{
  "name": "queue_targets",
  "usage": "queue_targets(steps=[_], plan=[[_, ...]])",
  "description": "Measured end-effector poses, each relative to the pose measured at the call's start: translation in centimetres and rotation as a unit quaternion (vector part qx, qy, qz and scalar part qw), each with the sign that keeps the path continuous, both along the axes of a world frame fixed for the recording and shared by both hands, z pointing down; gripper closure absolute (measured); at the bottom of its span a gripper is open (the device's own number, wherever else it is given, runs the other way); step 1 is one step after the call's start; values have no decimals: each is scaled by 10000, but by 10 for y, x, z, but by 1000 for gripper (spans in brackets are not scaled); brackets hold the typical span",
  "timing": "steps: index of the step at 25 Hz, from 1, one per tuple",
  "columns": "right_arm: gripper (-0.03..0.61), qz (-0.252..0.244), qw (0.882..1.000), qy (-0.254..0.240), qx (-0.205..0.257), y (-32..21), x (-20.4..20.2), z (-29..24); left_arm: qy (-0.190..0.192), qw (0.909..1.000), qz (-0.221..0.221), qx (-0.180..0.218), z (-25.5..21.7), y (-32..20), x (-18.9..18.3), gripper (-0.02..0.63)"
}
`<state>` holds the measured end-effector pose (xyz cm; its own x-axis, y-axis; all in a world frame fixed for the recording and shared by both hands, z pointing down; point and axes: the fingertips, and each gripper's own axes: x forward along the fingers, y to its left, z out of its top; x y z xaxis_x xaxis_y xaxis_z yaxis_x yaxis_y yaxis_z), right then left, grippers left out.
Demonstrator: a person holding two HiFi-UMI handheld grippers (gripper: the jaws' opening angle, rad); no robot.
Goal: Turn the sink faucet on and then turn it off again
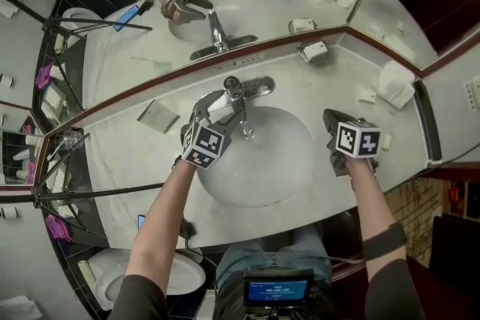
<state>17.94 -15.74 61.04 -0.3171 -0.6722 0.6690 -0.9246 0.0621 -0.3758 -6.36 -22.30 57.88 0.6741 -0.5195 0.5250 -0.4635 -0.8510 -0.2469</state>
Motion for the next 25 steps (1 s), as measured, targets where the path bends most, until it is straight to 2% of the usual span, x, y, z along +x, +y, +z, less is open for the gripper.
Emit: queue_targets(steps=[8,10,13,15,20,25], plan=[[568,610,9981,66,-74,9,75,21,-367,9987,230,279,22,-7,24,390],[568,736,9972,83,-79,13,90,24,-371,9984,144,406,22,-12,24,420],[568,876,9961,97,-102,19,109,31,-282,9977,-104,605,18,-20,19,508],[568,968,9952,102,-135,25,121,36,-312,9969,-107,709,16,-22,19,530],[568,1240,9920,67,-236,36,144,52,-488,9941,-82,969,16,-20,22,538],[568,1394,9900,-81,-223,39,152,54,-484,9936,-176,1002,18,-19,21,537]])
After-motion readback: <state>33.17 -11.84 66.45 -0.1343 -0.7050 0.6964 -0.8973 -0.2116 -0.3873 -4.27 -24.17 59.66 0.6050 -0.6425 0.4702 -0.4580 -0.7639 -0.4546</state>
